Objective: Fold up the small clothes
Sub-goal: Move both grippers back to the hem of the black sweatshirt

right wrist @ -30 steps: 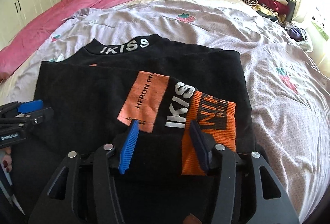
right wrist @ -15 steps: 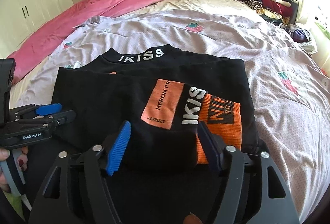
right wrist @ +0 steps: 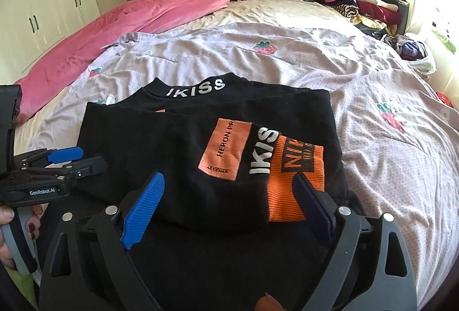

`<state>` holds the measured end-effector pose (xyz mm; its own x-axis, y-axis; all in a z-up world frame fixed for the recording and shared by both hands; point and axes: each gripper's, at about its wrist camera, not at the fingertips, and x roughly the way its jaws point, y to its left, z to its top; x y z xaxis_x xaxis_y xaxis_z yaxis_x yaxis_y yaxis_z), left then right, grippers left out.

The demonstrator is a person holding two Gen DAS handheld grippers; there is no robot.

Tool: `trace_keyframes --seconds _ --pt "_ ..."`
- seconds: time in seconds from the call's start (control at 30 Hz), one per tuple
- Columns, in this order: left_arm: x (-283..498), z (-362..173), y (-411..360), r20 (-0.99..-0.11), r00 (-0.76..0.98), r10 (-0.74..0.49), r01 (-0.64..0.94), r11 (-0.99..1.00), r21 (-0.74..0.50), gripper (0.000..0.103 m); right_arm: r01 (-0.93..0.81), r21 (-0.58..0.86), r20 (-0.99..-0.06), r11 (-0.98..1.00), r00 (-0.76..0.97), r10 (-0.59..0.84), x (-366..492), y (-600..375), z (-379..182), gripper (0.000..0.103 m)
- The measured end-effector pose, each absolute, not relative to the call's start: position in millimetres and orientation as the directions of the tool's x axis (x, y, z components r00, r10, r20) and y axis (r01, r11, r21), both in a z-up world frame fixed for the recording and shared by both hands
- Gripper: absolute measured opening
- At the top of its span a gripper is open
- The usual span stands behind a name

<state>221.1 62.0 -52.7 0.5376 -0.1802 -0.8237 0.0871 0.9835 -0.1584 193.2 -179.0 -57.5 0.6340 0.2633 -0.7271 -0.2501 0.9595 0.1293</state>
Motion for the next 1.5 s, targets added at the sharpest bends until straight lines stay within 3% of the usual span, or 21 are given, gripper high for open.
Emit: trace_keyframes --seconds 0.3,0.47,0.5,1.5 --pt "214 -40 65 -0.806 0.575 -0.141 0.064 0.990 -0.127 0.086 -0.244 0.129 -0.717 0.961 0.647 0.260 187 -182 -48 0.095" --pt "202 -28 69 -0.786 0.607 -0.114 0.046 0.993 -0.109 0.088 -0.252 0.132 -0.709 0.959 0.652 0.269 180 -183 -41 0.096" --pt "199 -26 70 -0.782 0.614 -0.108 0.042 0.994 -0.104 0.094 -0.253 0.134 -0.706 0.958 0.654 0.272 179 -184 -40 0.096" --pt "125 20 82 -0.697 0.716 -0.036 -0.044 0.994 -0.096 0.094 -0.319 0.169 -0.627 0.932 0.695 0.352 126 -198 9 0.098"
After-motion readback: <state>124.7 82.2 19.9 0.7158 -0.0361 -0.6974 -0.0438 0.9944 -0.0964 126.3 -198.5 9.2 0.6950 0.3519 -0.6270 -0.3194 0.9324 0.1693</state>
